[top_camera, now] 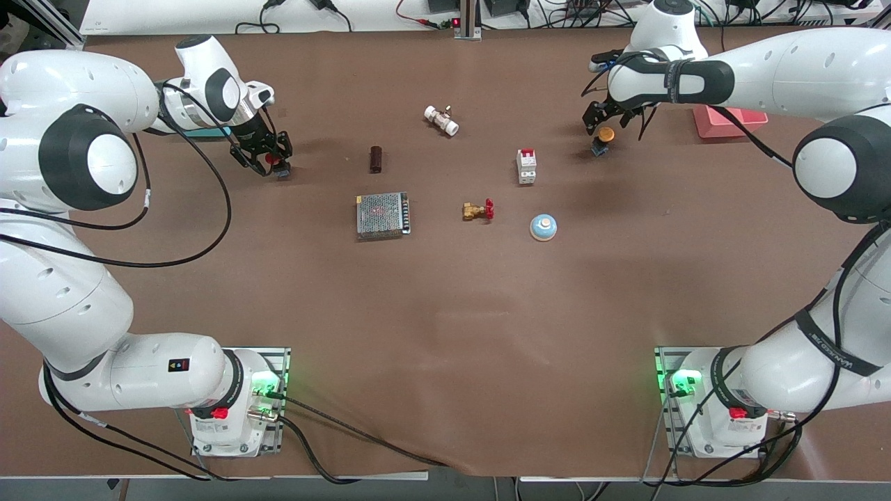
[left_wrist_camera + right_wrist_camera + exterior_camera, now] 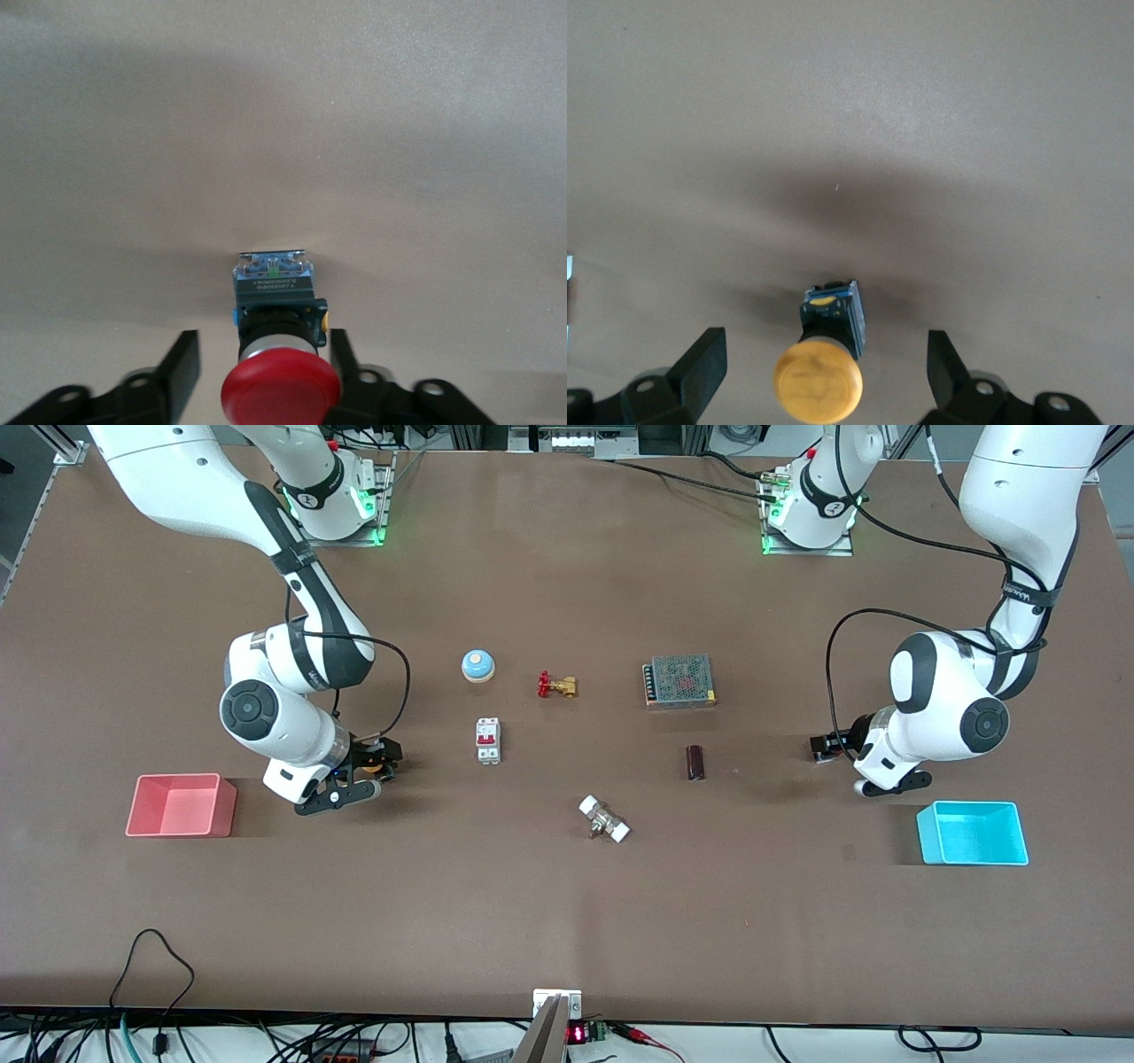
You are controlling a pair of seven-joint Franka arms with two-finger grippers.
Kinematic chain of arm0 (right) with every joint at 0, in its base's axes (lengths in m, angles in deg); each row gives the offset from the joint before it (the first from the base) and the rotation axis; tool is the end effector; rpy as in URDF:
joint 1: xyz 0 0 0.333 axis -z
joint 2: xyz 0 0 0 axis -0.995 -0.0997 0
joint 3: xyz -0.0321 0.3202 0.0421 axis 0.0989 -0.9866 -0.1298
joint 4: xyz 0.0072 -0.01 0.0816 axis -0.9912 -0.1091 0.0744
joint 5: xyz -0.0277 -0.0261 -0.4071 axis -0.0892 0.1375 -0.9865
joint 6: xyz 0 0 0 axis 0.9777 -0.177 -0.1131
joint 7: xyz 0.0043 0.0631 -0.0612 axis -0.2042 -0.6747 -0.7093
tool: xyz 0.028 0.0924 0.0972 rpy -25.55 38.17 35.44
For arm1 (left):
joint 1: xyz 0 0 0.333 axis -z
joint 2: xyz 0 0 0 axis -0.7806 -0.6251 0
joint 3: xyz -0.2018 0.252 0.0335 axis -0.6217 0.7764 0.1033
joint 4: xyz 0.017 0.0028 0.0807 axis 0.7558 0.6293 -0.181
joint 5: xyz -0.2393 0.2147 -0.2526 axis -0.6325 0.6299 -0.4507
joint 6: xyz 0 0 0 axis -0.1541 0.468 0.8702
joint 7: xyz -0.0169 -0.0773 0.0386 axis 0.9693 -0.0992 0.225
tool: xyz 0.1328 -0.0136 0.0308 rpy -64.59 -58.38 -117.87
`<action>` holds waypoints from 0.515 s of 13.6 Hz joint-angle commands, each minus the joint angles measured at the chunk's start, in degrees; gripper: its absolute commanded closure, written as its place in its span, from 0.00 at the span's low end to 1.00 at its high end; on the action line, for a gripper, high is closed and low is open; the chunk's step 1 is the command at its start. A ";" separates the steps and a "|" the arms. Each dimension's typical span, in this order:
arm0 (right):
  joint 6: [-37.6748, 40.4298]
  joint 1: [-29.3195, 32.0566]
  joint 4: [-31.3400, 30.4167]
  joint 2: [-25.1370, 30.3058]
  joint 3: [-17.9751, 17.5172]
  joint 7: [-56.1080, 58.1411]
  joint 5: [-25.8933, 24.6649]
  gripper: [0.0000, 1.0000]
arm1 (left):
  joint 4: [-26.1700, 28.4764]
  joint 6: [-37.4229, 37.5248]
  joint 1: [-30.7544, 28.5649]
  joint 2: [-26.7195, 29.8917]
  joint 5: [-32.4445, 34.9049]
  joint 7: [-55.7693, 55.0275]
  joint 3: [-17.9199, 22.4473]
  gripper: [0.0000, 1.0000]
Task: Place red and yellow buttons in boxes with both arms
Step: 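Close the left gripper on the red button while the right gripper grasps the yellow button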
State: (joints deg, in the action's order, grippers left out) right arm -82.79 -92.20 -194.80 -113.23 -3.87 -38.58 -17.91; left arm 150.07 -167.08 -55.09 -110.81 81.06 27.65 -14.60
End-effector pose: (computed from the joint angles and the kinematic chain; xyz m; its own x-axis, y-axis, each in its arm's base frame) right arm 0.6308 0.1777 0.1994 0.9634 0.2656 -0.0357 0.2634 -0.9630 -0.0565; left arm 0.5732 -0.0119 0.1586 0.9408 0.1881 -0.2822 0.2187 -0.9724 0.0810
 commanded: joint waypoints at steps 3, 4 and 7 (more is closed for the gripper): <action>-6.52 -0.25 -4.47 -0.17 -0.35 -2.30 -0.90 0.00 | 0.30 -0.61 0.26 1.07 -0.59 0.39 0.16 0.67; -6.52 -0.33 -4.47 -0.17 -0.35 -2.30 -0.90 0.00 | 0.13 -0.61 0.26 1.94 -0.67 0.13 0.16 0.68; -6.61 -0.69 -4.47 -0.43 -0.35 -2.30 -0.90 0.00 | -3.20 1.49 -1.05 5.19 -0.32 -0.23 1.65 0.69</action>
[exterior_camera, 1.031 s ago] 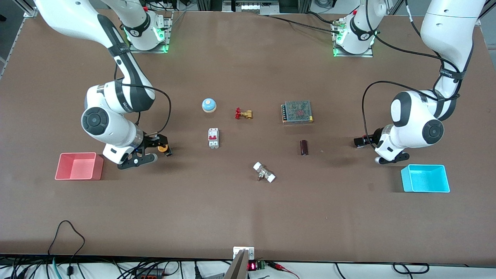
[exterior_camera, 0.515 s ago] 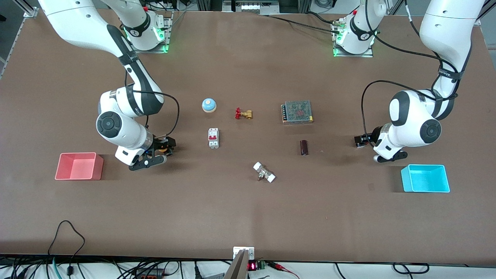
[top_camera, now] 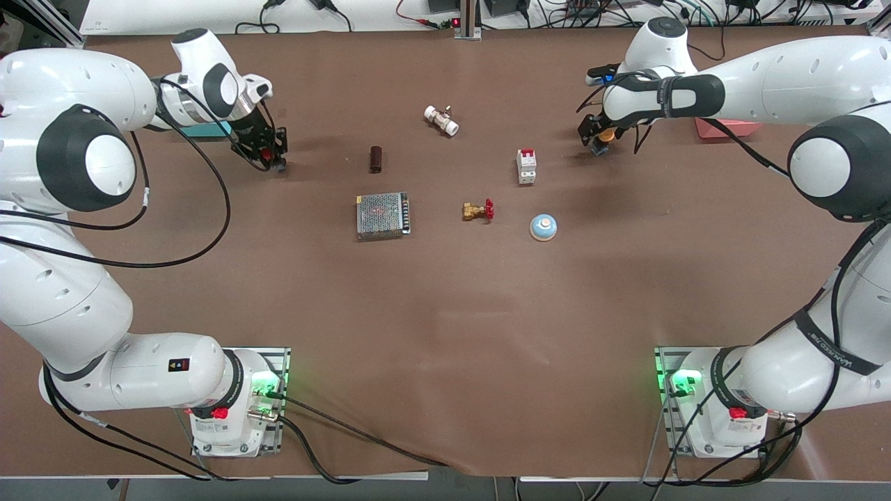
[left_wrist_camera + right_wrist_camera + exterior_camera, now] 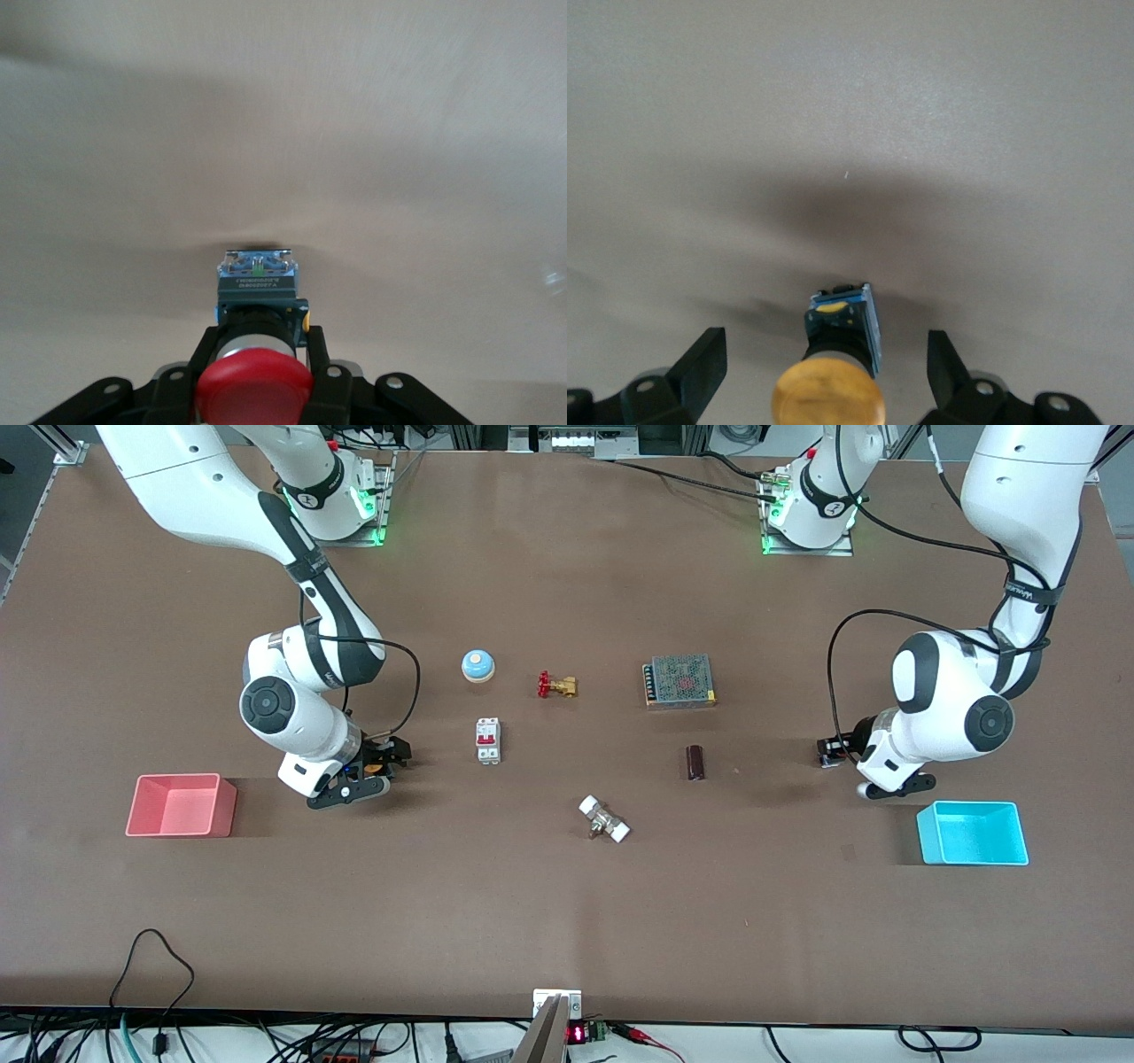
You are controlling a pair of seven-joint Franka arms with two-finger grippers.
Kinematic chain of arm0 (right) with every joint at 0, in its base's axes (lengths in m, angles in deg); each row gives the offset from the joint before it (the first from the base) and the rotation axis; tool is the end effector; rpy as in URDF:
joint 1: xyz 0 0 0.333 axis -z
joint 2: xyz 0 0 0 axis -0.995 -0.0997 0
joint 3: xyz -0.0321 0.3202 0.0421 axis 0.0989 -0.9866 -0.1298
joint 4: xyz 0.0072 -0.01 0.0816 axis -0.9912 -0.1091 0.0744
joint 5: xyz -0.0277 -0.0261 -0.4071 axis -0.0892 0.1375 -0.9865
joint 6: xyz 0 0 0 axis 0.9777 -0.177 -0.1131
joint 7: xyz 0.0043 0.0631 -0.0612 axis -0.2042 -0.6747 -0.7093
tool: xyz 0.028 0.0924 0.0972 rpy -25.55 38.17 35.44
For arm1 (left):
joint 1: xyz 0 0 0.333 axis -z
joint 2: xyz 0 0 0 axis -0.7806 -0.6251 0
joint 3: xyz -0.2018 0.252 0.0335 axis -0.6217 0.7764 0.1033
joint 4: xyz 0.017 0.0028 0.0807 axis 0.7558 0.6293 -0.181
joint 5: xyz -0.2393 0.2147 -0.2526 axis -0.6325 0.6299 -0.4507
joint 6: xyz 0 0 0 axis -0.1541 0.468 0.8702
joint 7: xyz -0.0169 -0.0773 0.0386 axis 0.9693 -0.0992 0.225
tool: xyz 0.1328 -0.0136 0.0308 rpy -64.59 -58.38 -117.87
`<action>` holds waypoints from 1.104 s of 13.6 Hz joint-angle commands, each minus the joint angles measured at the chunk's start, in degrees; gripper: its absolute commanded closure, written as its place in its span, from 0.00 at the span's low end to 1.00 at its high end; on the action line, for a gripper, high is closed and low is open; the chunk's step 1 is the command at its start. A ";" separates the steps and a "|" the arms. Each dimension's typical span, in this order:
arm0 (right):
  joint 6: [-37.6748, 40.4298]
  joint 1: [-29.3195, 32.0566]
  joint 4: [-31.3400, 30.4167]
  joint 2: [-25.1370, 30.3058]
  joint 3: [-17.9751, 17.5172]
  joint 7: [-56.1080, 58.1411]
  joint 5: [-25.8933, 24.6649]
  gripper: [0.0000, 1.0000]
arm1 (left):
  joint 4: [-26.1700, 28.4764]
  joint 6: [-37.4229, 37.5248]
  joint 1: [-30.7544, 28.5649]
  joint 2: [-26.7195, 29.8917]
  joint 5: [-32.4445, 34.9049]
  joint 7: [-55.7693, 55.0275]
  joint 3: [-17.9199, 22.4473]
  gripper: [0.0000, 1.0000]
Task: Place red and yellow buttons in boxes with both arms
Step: 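Close the left gripper on the red button while the right gripper grasps the yellow button, then carry the red button to the cyan box while the right gripper carries yellow to pink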
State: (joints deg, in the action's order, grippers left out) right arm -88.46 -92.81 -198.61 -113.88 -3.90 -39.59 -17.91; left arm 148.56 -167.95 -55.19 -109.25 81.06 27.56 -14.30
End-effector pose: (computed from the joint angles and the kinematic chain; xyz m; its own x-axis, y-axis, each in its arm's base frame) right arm 0.6154 0.1830 0.1732 0.9658 0.2587 -0.0155 0.2574 -0.9645 -0.0595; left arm 0.5909 -0.0068 0.1847 0.9557 0.1996 -0.2163 0.2230 -0.9706 0.0900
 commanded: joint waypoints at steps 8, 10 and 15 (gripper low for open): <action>-1.65 0.18 -0.57 -0.12 -0.32 -1.21 -3.01 0.43 | -13.55 7.90 -8.95 2.07 3.20 4.42 1.62 0.71; -1.65 0.27 -0.57 -0.12 -0.32 -0.86 -2.93 0.54 | -18.37 7.90 -10.00 -0.83 3.28 7.32 1.62 0.71; -1.56 0.53 -0.31 -0.12 -0.23 0.11 -3.01 0.77 | -24.62 7.46 -12.90 -5.49 3.11 17.69 1.62 0.71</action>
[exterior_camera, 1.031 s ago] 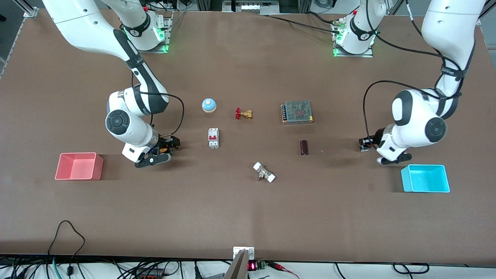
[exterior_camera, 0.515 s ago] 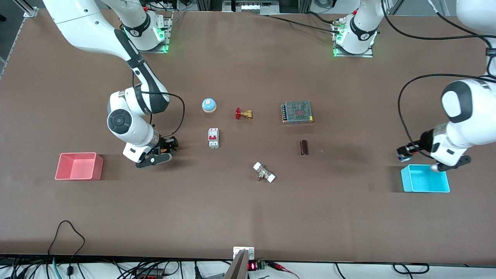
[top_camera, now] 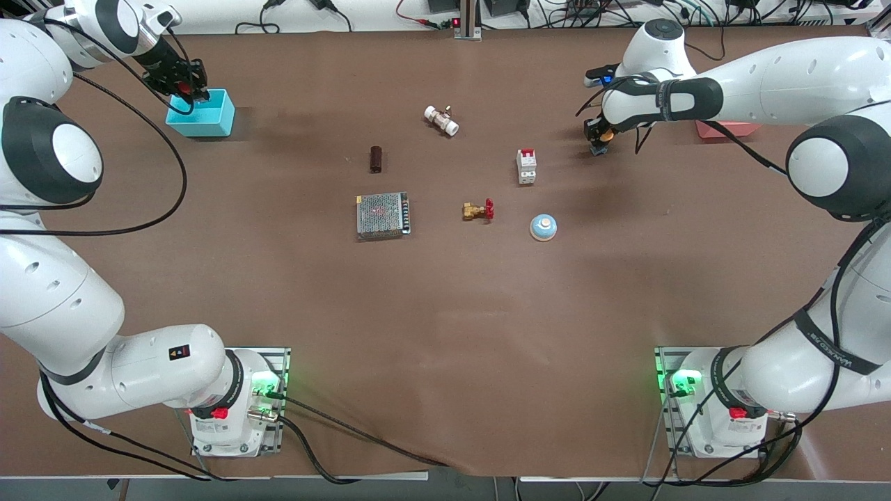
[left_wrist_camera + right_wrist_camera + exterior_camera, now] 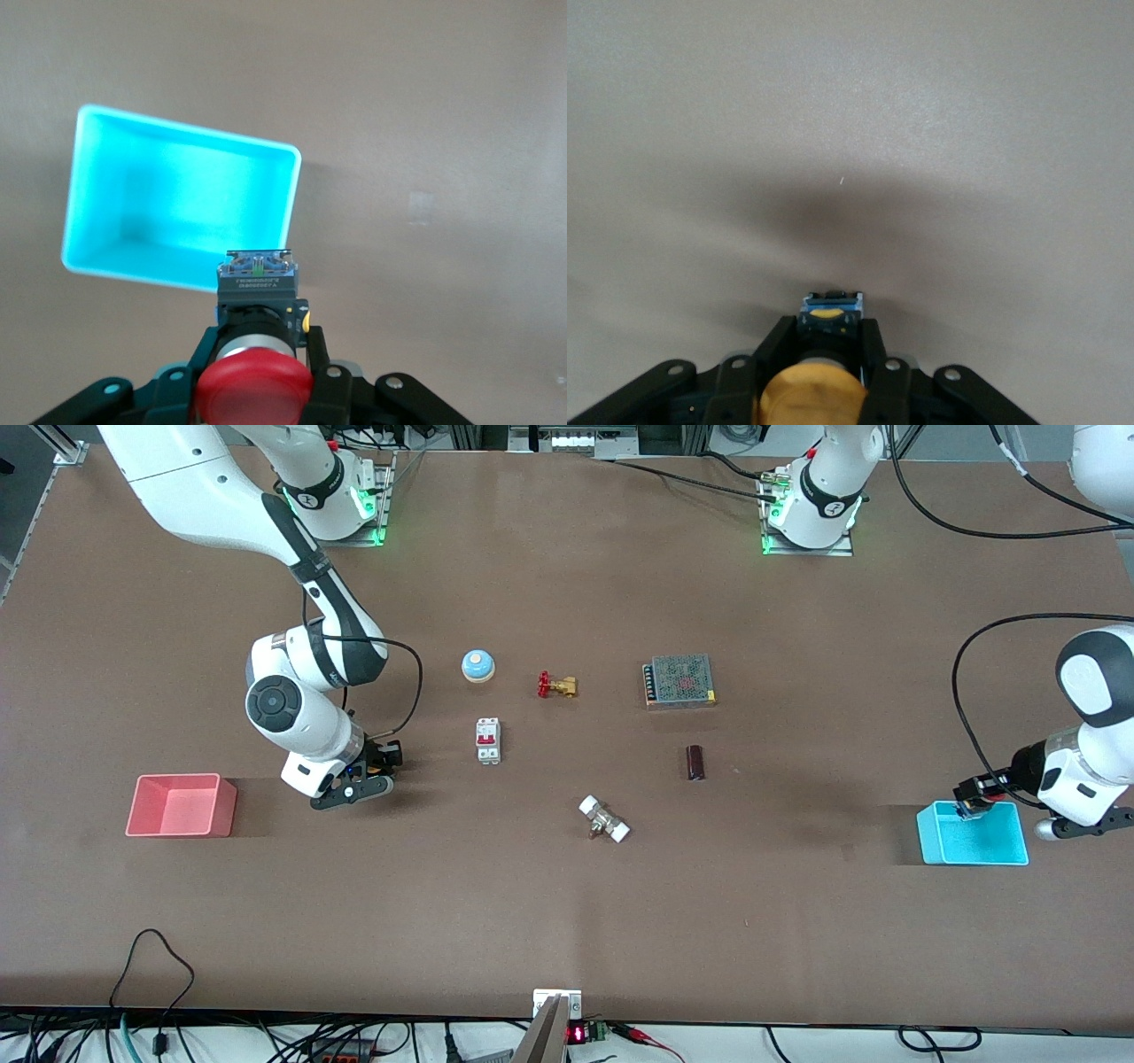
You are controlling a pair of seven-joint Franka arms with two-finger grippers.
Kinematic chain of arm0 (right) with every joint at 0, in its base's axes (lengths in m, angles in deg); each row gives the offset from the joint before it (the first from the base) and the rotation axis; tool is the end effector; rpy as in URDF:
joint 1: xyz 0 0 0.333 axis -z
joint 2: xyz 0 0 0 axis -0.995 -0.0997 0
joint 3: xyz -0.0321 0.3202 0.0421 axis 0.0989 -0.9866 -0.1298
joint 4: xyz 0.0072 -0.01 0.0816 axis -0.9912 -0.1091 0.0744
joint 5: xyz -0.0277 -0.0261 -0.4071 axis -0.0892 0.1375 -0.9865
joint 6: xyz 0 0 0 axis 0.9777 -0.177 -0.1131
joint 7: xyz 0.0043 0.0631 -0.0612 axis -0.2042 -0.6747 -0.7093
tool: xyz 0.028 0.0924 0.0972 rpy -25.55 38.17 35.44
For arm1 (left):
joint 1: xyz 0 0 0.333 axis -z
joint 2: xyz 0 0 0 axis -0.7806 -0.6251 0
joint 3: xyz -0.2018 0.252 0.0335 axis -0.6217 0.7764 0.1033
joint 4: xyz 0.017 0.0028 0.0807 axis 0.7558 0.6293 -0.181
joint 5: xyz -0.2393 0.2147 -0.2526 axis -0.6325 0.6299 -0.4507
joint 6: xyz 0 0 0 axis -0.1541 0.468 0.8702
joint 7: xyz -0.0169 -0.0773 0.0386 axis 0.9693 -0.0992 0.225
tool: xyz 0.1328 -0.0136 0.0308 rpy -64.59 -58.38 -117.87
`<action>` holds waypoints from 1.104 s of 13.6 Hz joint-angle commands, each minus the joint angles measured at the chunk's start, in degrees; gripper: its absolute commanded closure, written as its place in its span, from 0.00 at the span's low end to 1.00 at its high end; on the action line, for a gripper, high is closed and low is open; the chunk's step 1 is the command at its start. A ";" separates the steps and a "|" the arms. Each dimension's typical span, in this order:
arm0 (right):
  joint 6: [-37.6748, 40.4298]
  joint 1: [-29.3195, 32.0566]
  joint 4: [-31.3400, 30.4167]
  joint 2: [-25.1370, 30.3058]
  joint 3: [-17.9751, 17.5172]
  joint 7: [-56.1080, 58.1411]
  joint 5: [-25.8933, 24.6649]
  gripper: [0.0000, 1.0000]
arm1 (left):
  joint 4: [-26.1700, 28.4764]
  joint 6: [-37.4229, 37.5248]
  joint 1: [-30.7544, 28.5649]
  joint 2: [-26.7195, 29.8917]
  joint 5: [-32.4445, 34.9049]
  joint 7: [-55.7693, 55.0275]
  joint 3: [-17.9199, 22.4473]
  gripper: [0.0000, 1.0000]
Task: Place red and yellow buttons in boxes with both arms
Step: 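Carry the red button to the cyan box while the right gripper carries yellow to pink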
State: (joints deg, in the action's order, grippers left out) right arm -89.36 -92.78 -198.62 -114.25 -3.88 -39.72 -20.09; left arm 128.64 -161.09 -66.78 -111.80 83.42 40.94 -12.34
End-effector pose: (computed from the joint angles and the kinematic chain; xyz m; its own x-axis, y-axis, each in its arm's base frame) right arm 0.6167 0.1822 0.1703 0.9591 0.2831 -0.0044 0.2828 -0.9585 -0.0365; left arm 0.6722 0.1580 0.2946 0.9849 0.1727 -0.0086 0.1727 -0.9803 0.0957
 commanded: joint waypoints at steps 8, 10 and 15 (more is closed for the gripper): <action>21.64 6.03 11.72 10.60 4.30 11.97 -0.74 0.80 | -10.09 -2.21 -3.77 -11.38 0.66 9.94 -0.08 0.71; 24.03 9.44 14.36 11.58 7.74 23.48 -0.31 0.80 | -11.57 -2.30 -3.77 -13.13 0.66 9.94 -0.08 0.71; 17.83 18.42 15.25 7.64 8.36 41.27 0.31 0.80 | -12.46 -2.30 -3.34 -15.69 0.40 9.77 0.01 0.71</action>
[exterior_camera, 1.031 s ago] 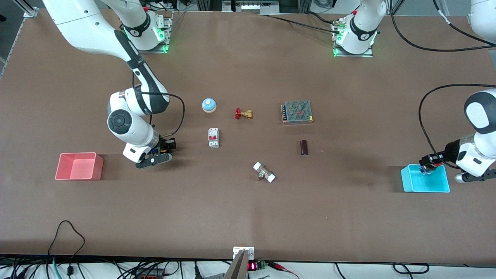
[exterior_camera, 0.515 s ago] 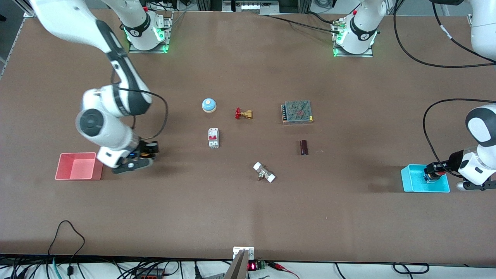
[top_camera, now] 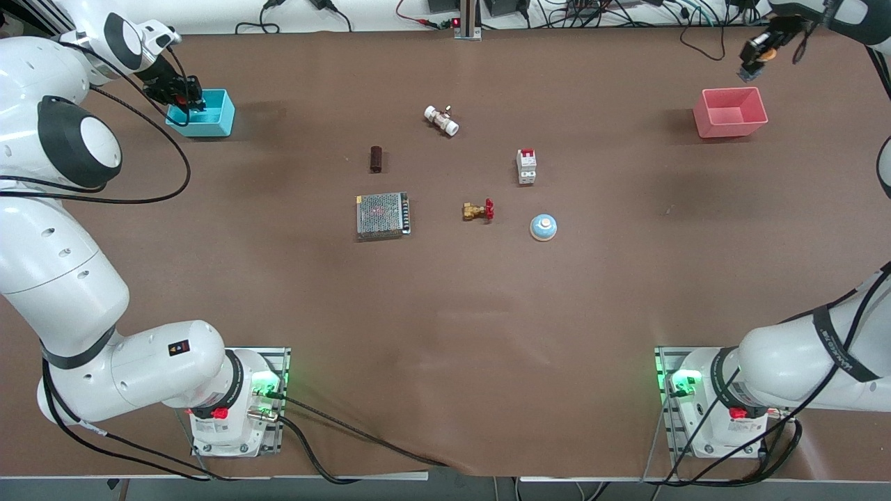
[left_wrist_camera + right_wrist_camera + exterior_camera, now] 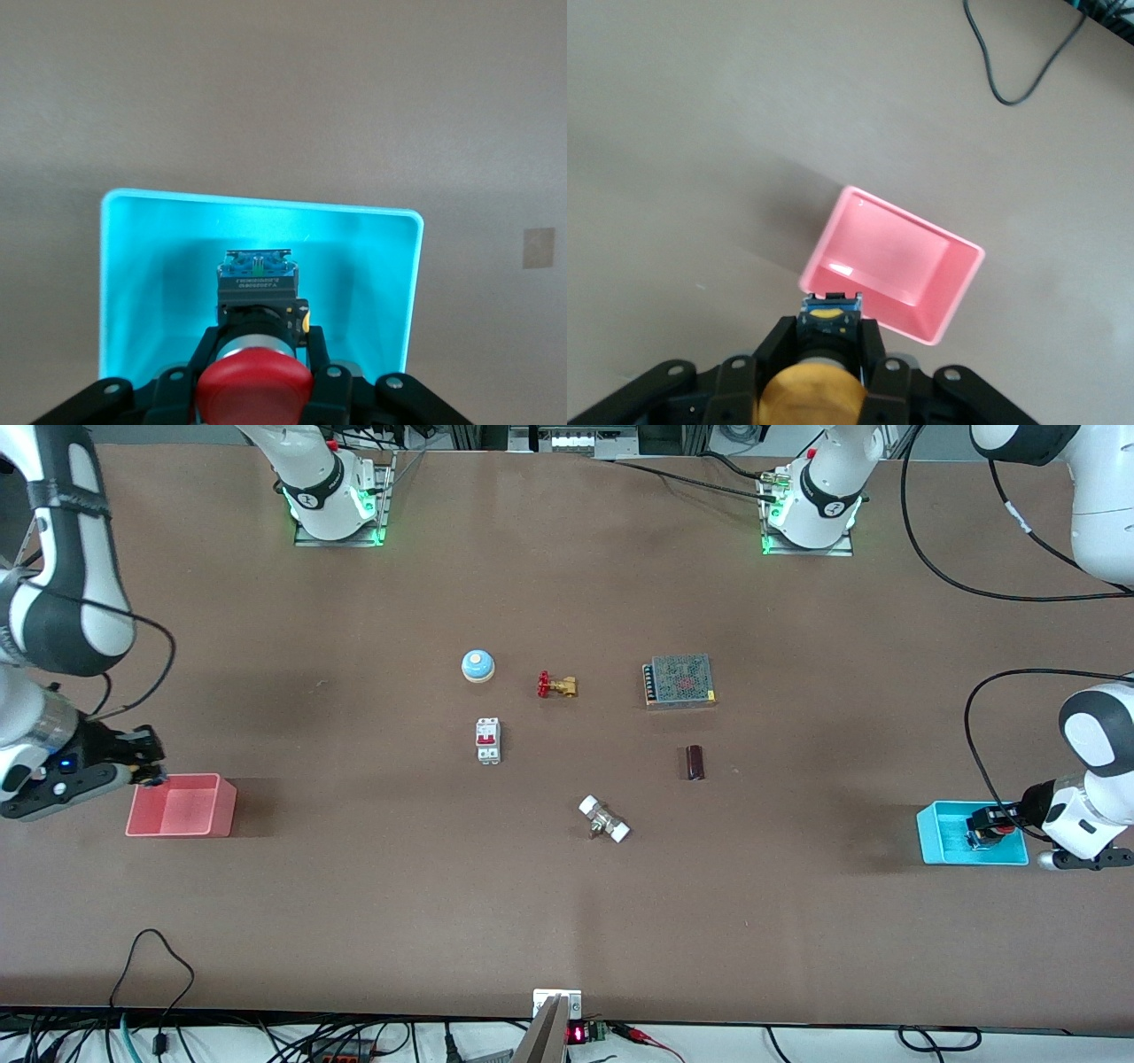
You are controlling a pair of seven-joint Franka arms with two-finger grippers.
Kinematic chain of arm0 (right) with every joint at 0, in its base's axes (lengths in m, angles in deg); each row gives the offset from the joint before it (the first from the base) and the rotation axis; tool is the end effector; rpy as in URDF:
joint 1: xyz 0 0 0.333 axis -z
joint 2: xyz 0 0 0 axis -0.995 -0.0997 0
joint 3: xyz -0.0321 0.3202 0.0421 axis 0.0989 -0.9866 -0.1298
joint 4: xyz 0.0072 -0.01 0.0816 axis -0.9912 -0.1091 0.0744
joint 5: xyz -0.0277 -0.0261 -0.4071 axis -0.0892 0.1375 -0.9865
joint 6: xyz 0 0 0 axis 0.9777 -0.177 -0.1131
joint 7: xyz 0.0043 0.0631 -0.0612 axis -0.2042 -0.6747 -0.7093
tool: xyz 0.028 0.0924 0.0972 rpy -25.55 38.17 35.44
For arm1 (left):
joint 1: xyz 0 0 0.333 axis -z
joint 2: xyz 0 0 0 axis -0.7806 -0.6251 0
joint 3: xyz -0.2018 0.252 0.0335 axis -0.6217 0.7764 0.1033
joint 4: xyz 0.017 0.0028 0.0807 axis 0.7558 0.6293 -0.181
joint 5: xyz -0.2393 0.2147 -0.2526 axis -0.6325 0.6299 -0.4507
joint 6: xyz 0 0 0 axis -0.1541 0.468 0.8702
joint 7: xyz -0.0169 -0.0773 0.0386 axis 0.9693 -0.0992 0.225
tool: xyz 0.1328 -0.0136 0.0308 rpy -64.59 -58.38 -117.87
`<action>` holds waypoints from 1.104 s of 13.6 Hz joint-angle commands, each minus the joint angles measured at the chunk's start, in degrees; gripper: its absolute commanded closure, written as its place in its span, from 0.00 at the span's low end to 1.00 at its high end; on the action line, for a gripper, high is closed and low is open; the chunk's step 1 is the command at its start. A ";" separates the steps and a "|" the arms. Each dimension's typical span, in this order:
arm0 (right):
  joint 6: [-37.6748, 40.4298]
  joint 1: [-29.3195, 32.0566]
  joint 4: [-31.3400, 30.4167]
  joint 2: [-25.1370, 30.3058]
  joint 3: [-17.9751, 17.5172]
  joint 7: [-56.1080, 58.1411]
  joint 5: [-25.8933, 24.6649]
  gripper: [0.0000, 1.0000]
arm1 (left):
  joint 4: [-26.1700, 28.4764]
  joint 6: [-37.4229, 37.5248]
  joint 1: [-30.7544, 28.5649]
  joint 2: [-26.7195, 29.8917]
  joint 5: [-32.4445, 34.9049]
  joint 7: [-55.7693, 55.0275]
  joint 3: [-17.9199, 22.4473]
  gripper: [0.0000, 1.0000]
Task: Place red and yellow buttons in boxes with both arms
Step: 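Carry the red button to the cyan box while the right gripper carries yellow to pink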
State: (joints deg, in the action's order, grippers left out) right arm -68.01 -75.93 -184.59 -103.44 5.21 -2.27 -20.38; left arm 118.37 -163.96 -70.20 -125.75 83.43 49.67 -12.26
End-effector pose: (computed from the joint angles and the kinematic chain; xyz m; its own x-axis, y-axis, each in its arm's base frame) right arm 0.6734 -0.1140 0.3701 0.8806 0.4739 0.0024 0.4722 -0.8778 0.0811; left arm 0.7000 0.2127 0.2079 0.9959 0.0905 -0.0074 0.0908 -0.9907 0.1016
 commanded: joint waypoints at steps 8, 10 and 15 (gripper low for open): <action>-18.22 4.05 0.62 -12.32 -0.73 9.28 7.09 0.80 | -2.09 0.40 -0.09 -3.59 0.12 1.04 -0.07 0.69; -18.40 4.05 0.44 -13.90 -0.73 9.37 9.91 0.79 | -2.09 0.40 -0.18 -3.68 0.12 1.13 -0.07 0.55; -18.49 4.05 -0.87 -15.58 -0.73 10.08 10.18 0.79 | -1.83 0.31 0.08 -3.42 0.47 1.21 -0.07 0.00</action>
State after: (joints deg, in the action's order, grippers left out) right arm -85.97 -72.57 -184.68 -118.78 5.08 5.86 -11.90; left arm 117.78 -163.97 -70.15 -128.68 83.43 49.74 -12.29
